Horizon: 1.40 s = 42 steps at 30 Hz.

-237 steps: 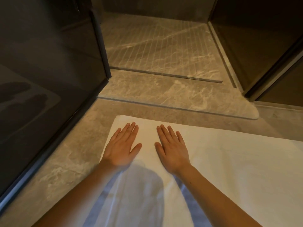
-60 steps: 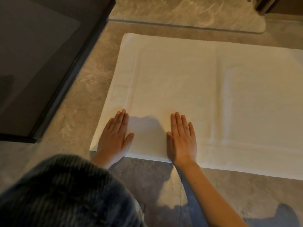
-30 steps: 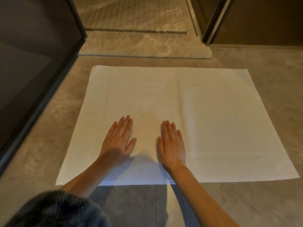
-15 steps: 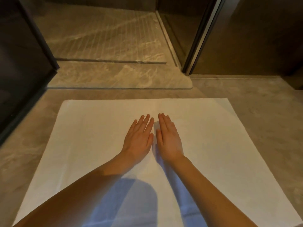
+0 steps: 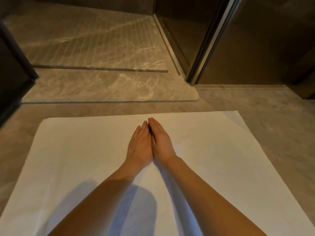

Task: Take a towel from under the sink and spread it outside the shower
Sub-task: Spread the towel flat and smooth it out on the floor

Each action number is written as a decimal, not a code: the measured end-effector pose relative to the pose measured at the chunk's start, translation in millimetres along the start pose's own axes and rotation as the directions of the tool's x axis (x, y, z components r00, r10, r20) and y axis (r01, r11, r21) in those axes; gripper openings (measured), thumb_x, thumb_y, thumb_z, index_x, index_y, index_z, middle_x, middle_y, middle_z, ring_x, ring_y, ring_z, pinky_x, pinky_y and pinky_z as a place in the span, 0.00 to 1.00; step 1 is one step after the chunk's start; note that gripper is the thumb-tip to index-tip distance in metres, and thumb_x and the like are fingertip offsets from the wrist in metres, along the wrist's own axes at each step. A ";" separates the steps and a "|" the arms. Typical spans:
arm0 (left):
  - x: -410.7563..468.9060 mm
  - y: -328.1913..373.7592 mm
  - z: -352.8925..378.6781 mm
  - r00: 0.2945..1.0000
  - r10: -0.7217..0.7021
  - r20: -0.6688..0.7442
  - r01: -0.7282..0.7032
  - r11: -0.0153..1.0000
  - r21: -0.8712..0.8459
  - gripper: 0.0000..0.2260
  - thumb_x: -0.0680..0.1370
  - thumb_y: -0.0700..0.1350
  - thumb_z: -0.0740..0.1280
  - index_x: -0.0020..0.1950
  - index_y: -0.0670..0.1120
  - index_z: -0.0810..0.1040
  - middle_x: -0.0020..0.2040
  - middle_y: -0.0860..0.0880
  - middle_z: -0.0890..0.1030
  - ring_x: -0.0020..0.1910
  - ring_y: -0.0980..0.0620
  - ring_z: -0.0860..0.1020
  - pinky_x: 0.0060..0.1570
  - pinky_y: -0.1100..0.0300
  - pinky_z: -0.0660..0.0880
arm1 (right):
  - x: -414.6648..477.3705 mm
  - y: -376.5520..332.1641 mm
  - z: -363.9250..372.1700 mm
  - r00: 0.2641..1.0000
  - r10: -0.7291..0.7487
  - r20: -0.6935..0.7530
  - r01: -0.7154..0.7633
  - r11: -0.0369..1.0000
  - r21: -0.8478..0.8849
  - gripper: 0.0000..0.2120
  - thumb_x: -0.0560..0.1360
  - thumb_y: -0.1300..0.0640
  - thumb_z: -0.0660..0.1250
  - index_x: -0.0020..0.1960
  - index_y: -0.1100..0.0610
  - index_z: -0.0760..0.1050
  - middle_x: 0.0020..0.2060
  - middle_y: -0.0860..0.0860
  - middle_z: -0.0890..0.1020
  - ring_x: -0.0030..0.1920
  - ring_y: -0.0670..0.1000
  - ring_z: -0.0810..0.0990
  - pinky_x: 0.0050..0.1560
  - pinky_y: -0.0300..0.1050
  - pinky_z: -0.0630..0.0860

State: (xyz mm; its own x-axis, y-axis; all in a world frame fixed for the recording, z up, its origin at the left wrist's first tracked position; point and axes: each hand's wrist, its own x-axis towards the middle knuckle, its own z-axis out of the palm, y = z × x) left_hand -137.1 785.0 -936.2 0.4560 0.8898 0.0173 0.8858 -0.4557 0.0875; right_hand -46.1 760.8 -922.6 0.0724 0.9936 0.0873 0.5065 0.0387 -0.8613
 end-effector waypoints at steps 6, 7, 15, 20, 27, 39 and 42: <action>-2.7 -0.2 -1.0 1.000 0.018 -0.021 -0.020 0.995 -0.100 0.27 0.82 0.49 0.45 0.79 0.45 0.41 0.80 0.47 0.44 0.78 0.51 0.41 0.76 0.53 0.41 | 5.3 11.8 -12.0 0.997 -0.022 0.071 0.046 0.934 -0.353 0.24 0.84 0.52 0.49 0.79 0.53 0.54 0.77 0.48 0.59 0.76 0.46 0.56 0.76 0.42 0.51; -3.2 0.0 -1.7 0.999 0.028 -0.019 -0.030 0.996 -0.086 0.27 0.82 0.49 0.45 0.79 0.45 0.40 0.80 0.47 0.43 0.78 0.50 0.41 0.76 0.52 0.42 | 6.6 13.9 -14.9 0.994 -0.025 0.110 0.071 0.899 -0.432 0.24 0.84 0.51 0.47 0.79 0.53 0.52 0.78 0.48 0.57 0.77 0.46 0.53 0.77 0.43 0.48; -2.2 -3.8 2.2 0.999 0.020 -0.043 -0.024 0.994 -0.109 0.25 0.82 0.51 0.40 0.78 0.43 0.41 0.80 0.46 0.42 0.78 0.50 0.41 0.76 0.53 0.40 | 10.8 36.9 -36.1 0.986 -0.006 0.168 0.123 0.708 -0.696 0.24 0.83 0.48 0.42 0.79 0.47 0.46 0.79 0.44 0.50 0.78 0.47 0.44 0.76 0.45 0.40; -1.2 -4.6 5.0 0.998 0.006 -0.063 -0.015 0.990 -0.139 0.27 0.82 0.53 0.42 0.79 0.44 0.44 0.80 0.46 0.45 0.78 0.51 0.43 0.76 0.55 0.39 | 12.3 56.9 -64.3 0.994 0.017 0.107 0.067 0.674 -0.735 0.25 0.82 0.47 0.40 0.79 0.47 0.46 0.79 0.44 0.51 0.78 0.46 0.45 0.76 0.45 0.40; -2.3 -5.3 6.1 0.997 0.001 -0.071 -0.013 0.984 -0.175 0.27 0.82 0.52 0.44 0.79 0.44 0.46 0.80 0.48 0.45 0.78 0.52 0.43 0.75 0.56 0.38 | 9.4 91.4 -125.0 0.996 0.090 -0.015 -0.070 0.647 -0.759 0.25 0.83 0.49 0.44 0.79 0.49 0.48 0.79 0.45 0.52 0.78 0.46 0.47 0.74 0.43 0.41; -2.5 -1.7 -3.7 0.999 -0.005 0.032 0.009 0.992 -0.123 0.27 0.83 0.52 0.43 0.79 0.43 0.44 0.80 0.47 0.45 0.78 0.51 0.43 0.76 0.55 0.40 | 19.7 65.5 -148.6 0.938 0.333 0.091 -0.123 0.569 -0.813 0.26 0.84 0.50 0.43 0.80 0.54 0.43 0.79 0.49 0.46 0.78 0.51 0.45 0.76 0.49 0.45; -14.1 4.2 -20.3 0.998 0.009 0.068 -0.001 0.993 -0.120 0.26 0.83 0.51 0.43 0.79 0.43 0.43 0.80 0.47 0.43 0.78 0.51 0.41 0.76 0.54 0.39 | 12.2 30.0 -137.5 0.963 0.267 0.040 -0.157 0.674 -0.722 0.25 0.85 0.51 0.45 0.79 0.56 0.48 0.79 0.51 0.51 0.78 0.51 0.48 0.76 0.46 0.46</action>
State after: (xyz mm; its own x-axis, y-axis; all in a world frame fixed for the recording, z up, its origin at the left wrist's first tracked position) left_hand -141.5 771.0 -915.8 0.4686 0.8820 -0.0492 0.8688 -0.4500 0.2067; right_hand 88.1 759.4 -878.6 0.1704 0.9712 -0.1663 0.9503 -0.2066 -0.2328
